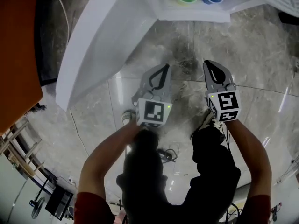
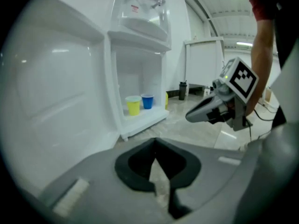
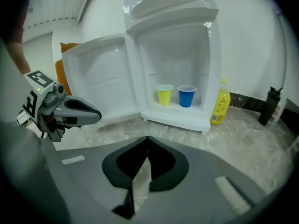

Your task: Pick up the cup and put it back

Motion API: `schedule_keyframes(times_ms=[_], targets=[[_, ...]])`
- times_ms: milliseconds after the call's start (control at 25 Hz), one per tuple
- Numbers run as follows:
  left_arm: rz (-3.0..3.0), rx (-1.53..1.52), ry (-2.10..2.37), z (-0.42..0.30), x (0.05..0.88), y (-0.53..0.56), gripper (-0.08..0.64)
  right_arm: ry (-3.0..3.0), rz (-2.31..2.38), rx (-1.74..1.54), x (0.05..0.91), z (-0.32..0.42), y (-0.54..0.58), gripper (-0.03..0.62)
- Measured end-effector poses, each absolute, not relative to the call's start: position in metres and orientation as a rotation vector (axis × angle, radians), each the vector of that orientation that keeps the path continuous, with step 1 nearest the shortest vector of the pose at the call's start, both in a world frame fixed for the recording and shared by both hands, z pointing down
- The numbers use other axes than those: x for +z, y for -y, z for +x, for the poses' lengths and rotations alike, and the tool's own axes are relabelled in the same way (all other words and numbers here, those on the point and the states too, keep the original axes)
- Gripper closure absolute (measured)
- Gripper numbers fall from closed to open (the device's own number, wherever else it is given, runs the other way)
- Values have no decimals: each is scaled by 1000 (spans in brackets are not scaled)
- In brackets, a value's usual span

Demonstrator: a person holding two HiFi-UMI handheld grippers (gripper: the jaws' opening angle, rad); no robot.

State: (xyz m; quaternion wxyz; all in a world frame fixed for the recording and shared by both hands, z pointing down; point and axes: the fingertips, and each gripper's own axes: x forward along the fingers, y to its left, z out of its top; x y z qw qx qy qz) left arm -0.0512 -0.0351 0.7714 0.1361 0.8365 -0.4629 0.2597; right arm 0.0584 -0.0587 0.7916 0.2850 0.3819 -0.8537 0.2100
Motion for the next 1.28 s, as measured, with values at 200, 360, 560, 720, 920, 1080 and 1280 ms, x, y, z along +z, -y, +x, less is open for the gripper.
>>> schedule_keyframes(times_ms=[200, 360, 560, 720, 920, 1080, 1280], targets=[[2442, 804, 1262, -36, 670, 6, 561, 2270, 974, 697, 700, 63, 13, 592], [2354, 830, 1289, -40, 583, -17, 561, 2256, 972, 731, 608, 64, -8, 592], [2227, 813, 1362, -50, 469, -48, 561, 2236, 1044, 726, 488, 67, -24, 592], [2204, 808, 1380, -52, 383, -64, 561, 2214, 1098, 732, 399, 72, -37, 592], [2196, 780, 1418, -61, 281, -64, 561, 2216, 1153, 730, 294, 76, -43, 592], [2219, 734, 1447, -56, 194, -61, 561, 2260, 1198, 743, 202, 87, -43, 592], [2301, 706, 1452, -48, 96, -52, 561, 2354, 1290, 718, 91, 96, -29, 591]])
